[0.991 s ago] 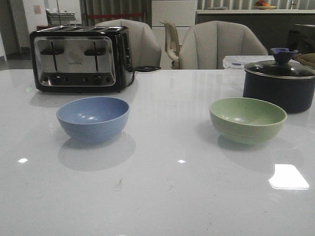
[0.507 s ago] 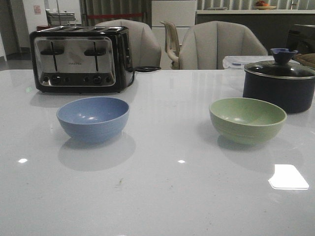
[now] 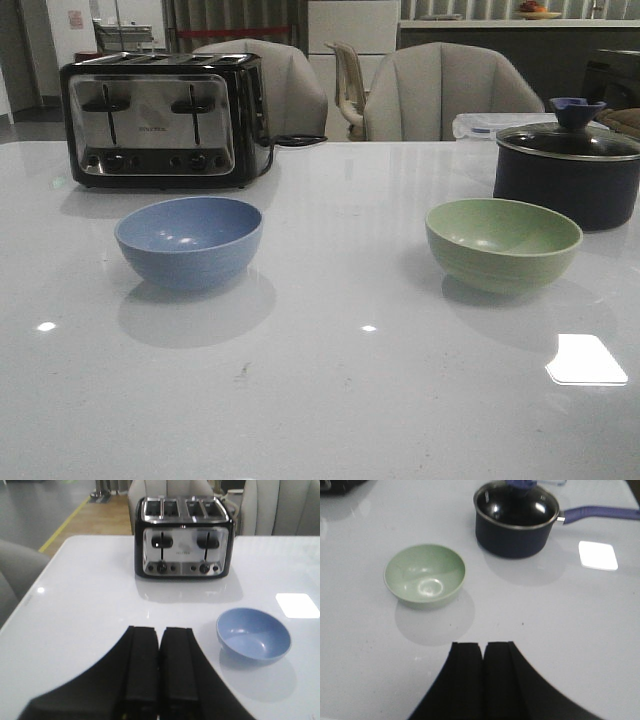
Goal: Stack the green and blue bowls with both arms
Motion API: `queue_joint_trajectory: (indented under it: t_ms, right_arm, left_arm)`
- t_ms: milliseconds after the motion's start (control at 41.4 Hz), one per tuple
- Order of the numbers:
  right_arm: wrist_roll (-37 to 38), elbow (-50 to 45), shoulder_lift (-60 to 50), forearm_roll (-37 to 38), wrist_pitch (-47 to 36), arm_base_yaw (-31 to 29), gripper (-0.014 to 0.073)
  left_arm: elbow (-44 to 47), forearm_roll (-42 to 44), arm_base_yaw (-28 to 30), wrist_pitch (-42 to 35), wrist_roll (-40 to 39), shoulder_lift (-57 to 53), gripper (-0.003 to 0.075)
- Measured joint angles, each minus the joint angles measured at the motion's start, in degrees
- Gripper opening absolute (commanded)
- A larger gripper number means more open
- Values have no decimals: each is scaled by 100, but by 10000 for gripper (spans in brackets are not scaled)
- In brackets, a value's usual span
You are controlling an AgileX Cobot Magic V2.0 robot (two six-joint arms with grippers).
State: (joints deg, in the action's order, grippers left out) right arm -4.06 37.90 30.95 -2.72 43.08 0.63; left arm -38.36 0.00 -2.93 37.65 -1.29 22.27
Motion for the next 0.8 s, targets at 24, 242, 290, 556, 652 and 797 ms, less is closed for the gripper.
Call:
queue_joint_trajectory:
  t_ms: [24, 242, 290, 556, 652, 797]
  right_arm:
    - [0, 0, 93, 0, 26, 0, 34]
    - [0, 0, 691, 0, 157, 0, 34]
    - [0, 0, 811, 0, 181, 0, 34]
    - [0, 0, 1062, 0, 256, 0, 374]
    - [0, 0, 1062, 0, 256, 0, 496]
    - [0, 0, 1062, 0, 229, 0, 514]
  left_arm:
    - [38, 0, 0, 13, 0, 21, 102]
    - [468, 0, 0, 7, 0, 247, 102]
    - [538, 0, 0, 7, 0, 292, 102]
    - [604, 0, 0, 8, 0, 528, 480]
    - [604, 0, 0, 8, 0, 596, 579]
    - [604, 0, 0, 8, 0, 698, 584]
